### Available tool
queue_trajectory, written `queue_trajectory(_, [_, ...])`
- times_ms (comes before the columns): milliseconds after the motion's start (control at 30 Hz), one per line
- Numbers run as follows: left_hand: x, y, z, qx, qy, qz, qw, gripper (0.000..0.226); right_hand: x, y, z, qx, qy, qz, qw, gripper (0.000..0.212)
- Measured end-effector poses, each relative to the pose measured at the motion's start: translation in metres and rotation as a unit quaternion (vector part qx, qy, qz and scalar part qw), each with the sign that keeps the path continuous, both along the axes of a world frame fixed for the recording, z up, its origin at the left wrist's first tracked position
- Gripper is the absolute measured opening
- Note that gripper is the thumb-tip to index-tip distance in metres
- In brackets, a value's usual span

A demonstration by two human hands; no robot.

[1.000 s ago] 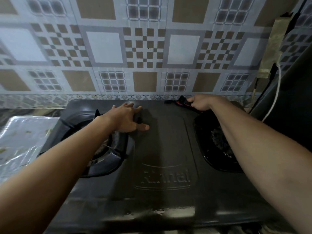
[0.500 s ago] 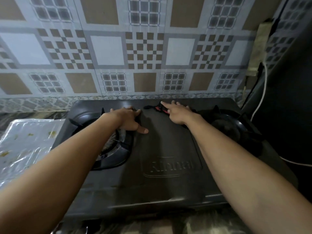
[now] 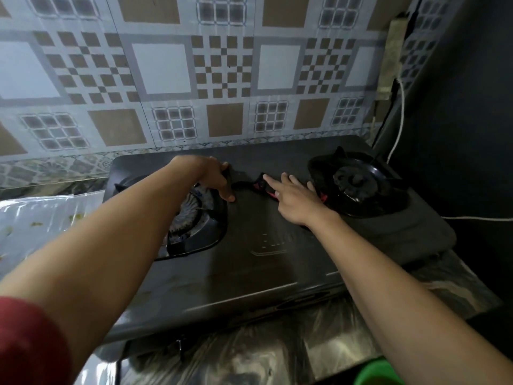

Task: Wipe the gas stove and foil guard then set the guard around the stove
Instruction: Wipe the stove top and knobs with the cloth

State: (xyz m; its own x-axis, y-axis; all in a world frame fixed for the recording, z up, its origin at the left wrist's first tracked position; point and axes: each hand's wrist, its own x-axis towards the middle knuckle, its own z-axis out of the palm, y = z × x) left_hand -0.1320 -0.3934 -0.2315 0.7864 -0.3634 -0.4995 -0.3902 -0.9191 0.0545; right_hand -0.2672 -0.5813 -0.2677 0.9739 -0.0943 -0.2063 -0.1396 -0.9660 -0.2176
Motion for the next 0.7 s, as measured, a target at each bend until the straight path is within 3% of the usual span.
queue_trajectory(133, [0.004,0.003,-0.001,-0.021,0.003,-0.008,1.0,0.114,-0.042,0.027,-0.005,0.015,-0.036,0.025,0.999,0.06])
queue_trajectory(300, [0.006,0.005,-0.005,-0.04,0.003,-0.019,0.999,0.118,-0.07,0.033,-0.008,0.055,-0.042,0.036,0.997,0.058])
queue_trajectory(533, [0.003,0.007,-0.013,-0.051,-0.028,-0.048,0.997,0.101,-0.067,-0.015,-0.007,0.045,-0.022,-0.058,0.997,0.055])
queue_trajectory(700, [-0.016,0.013,-0.009,-0.042,-0.056,-0.059,0.996,0.088,-0.063,-0.019,-0.008,0.022,-0.019,-0.071,0.997,0.056])
